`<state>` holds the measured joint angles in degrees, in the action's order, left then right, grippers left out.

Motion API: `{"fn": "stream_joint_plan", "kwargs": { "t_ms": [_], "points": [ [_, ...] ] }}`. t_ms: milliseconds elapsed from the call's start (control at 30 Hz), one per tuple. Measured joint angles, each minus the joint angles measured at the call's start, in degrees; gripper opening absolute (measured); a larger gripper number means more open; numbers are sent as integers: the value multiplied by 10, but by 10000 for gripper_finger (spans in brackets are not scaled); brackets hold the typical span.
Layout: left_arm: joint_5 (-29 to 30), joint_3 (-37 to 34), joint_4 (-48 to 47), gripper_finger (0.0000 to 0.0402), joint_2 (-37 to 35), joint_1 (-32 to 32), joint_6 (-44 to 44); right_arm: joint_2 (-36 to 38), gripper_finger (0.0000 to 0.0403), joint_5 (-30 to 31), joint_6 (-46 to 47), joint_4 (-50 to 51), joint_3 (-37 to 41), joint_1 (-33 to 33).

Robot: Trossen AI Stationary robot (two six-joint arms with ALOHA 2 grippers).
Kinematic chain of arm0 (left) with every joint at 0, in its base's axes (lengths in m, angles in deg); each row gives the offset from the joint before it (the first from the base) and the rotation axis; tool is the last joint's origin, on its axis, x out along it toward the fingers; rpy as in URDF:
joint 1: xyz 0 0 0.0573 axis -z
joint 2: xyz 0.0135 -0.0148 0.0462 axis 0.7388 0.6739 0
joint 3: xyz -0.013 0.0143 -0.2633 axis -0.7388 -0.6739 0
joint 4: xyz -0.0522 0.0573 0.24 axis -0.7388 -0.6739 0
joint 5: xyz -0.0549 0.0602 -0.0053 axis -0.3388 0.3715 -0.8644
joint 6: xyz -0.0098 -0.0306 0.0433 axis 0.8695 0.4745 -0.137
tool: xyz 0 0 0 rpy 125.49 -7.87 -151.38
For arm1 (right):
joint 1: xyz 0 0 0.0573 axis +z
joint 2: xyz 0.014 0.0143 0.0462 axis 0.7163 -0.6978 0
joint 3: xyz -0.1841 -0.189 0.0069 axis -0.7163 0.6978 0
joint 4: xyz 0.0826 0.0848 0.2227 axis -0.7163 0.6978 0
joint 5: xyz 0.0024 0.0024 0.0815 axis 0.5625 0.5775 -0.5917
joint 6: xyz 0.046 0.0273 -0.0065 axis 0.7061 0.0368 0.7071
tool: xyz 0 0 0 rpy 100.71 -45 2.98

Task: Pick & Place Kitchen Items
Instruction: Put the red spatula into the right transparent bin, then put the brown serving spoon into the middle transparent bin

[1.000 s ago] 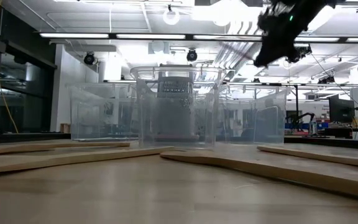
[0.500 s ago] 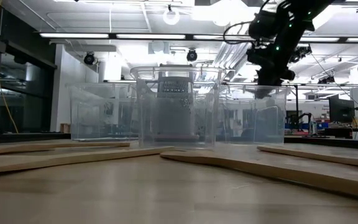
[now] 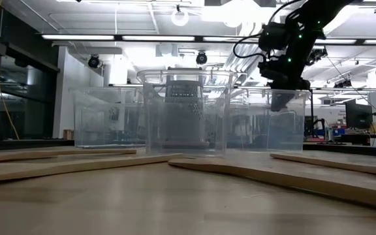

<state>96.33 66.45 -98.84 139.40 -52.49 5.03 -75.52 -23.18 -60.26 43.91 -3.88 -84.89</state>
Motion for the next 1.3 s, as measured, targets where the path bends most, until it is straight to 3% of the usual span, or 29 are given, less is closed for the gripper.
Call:
{"fn": "stream_joint_plan", "kwargs": {
  "t_ms": [367, 633, 733, 900, 967, 1133, 1300],
  "points": [
    [1, 0, -5, 88, 0, 0, 0, 7, 162, 5, 21, -18, -5, 0],
    [1, 0, -13, 88, 0, 0, -19, 60, 200, -3, 71, 39, -72, 1],
    [0, 0, -28, 88, 0, 0, -32, 86, 199, -32, 116, 103, -103, 1],
    [-1, 0, -53, 88, 0, 0, -67, 121, 196, -146, 236, 193, -118, 5],
    [-1, 0, -56, 88, 0, 0, -82, 127, 196, -173, 284, 221, -118, 21],
    [-8, 0, -63, 88, 0, 0, -112, 132, 196, -176, 395, 267, -118, 103],
    [-9, 0, -81, 88, 0, 0, -128, 126, 196, -143, 532, 271, -118, 214]
  ]
}}
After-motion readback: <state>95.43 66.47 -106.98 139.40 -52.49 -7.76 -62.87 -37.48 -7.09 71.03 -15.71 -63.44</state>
